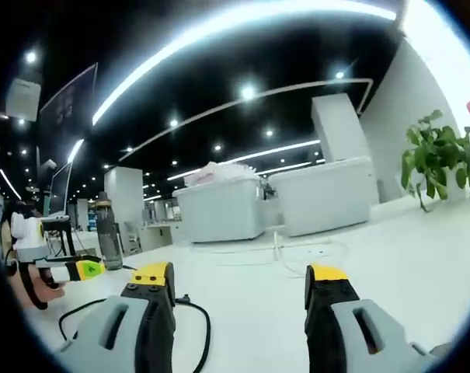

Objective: Coil the Type-C to USB data cable on the desktop and secure it with Velcro straps.

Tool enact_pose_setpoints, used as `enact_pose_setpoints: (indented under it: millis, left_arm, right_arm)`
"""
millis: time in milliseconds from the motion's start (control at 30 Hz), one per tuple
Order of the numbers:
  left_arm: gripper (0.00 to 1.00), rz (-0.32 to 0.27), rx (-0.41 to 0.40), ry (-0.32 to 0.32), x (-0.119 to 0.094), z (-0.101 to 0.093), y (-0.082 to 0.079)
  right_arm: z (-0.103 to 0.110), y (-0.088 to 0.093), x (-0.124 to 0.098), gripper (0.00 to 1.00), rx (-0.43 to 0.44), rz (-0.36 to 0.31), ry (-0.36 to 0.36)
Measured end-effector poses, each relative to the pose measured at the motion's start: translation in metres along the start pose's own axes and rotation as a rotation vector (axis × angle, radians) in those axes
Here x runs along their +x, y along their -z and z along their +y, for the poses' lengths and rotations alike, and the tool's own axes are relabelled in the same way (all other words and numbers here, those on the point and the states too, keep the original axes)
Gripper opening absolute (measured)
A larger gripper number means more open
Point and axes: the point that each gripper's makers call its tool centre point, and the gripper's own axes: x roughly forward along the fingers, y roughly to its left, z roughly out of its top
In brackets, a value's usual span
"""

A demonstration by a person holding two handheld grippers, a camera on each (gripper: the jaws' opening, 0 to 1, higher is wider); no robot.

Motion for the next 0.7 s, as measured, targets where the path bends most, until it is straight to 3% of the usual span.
enact_pose_setpoints:
  millis: [700]
  left_arm:
    - [0.62, 0.011, -0.012, -0.002, -0.0001, 0.0013, 0.0026]
  right_arm:
    - [0.0000, 0.0018, -0.0006, 0.66, -0.005, 0.006, 0.000]
